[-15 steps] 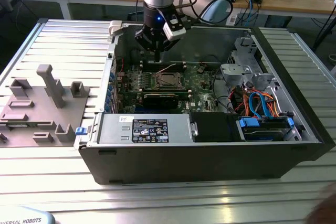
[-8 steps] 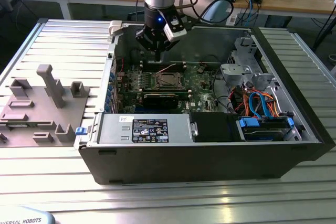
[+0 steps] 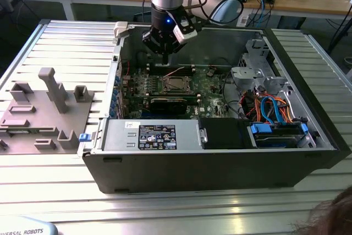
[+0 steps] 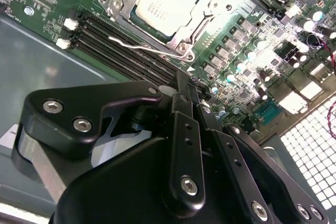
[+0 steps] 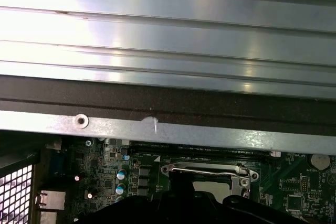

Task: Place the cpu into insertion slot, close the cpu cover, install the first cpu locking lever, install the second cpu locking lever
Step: 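Install the first cpu locking lever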

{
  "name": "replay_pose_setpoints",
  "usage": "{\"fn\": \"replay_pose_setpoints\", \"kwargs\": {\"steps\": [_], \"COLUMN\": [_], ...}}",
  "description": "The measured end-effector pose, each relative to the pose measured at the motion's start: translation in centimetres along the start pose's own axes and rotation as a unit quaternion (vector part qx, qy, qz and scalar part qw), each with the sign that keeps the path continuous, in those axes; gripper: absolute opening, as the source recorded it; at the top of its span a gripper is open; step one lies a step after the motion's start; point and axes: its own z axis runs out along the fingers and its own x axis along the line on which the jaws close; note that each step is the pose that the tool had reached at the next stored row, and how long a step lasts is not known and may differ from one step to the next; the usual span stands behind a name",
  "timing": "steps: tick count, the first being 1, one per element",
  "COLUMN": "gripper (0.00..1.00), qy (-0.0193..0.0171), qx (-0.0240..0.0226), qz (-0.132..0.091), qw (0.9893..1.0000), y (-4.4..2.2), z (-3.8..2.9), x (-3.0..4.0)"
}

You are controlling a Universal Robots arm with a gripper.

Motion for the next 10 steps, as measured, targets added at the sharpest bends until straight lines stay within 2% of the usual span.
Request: {"fn": "replay_pose_setpoints", "kwargs": {"steps": [10], "gripper": [0.11], "qy": [0.0], "qx": [0.0], "qz": [0.0], "qw": [1.0], "y": [0.0], "z": [0.19], "x": [0.0]}}
